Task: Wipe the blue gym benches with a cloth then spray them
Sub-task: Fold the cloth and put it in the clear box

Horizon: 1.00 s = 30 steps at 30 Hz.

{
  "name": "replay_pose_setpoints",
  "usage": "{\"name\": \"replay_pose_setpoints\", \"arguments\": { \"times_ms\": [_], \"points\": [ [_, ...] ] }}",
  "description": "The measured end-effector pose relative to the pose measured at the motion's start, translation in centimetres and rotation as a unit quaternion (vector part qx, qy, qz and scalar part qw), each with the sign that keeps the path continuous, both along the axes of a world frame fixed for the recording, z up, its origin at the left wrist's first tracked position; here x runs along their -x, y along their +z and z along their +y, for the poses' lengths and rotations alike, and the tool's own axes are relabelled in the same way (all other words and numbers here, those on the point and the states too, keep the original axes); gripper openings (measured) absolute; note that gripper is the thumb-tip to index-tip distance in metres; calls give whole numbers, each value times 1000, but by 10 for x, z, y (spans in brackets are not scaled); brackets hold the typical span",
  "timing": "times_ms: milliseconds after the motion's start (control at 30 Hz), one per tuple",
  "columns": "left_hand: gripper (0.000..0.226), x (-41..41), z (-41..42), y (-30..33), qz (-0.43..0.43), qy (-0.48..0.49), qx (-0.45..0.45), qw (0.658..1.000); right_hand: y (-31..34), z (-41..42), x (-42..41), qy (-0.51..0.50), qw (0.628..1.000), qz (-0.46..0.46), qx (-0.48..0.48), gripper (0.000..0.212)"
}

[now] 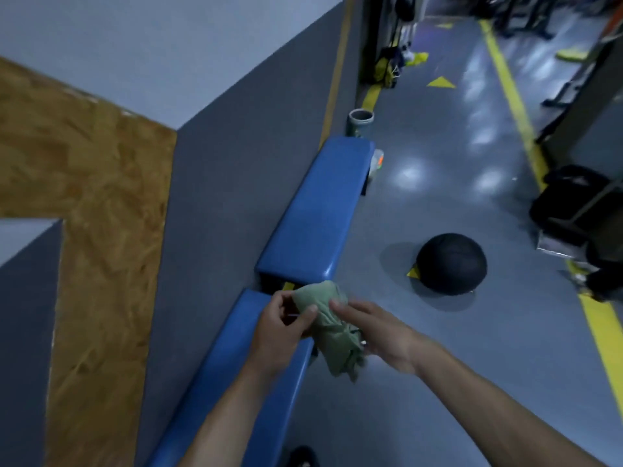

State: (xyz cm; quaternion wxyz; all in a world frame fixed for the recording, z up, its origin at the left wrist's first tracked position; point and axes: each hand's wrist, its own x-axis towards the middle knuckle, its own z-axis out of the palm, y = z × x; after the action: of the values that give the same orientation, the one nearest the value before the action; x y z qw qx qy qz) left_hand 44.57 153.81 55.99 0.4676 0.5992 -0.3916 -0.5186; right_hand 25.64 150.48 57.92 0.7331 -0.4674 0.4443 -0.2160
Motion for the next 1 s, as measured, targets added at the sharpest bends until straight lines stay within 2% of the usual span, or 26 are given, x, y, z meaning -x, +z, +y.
{"name": "replay_pose_setpoints", "arguments": {
  "times_ms": [67, 133, 300, 400, 467, 600, 767, 867, 1000],
  "points": [
    [23, -3, -32, 12, -24, -33, 40, 998, 20, -32, 3, 32, 997, 61, 42, 39],
    [27, -5, -63, 22, -29, -81, 66, 994, 32, -63, 4, 19, 992, 92, 87, 32],
    [30, 7, -157, 42, -9, -140, 82, 987, 55, -143, 14, -89, 981, 68, 157, 24],
    [41, 32, -222, 58, 0, -182, 77, 980, 76, -194, 36, -128, 972, 48, 190, 21],
    [49, 54, -266, 65, -12, -220, 75, 973, 85, -232, 58, -166, 963, 44, 210, 19],
    [46, 112, -362, 74, -56, -268, 86, 958, 91, -321, 116, -238, 937, 46, 250, 26],
    [27, 205, -476, 78, -98, -291, 93, 947, 82, -441, 199, -305, 917, 63, 248, 28],
    [33, 249, -531, 80, -110, -298, 82, 945, 76, -508, 237, -316, 923, 66, 210, 33],
    [42, 281, -604, 87, -131, -298, 64, 943, 85, -585, 266, -293, 936, 53, 189, 26]
  ]
}}
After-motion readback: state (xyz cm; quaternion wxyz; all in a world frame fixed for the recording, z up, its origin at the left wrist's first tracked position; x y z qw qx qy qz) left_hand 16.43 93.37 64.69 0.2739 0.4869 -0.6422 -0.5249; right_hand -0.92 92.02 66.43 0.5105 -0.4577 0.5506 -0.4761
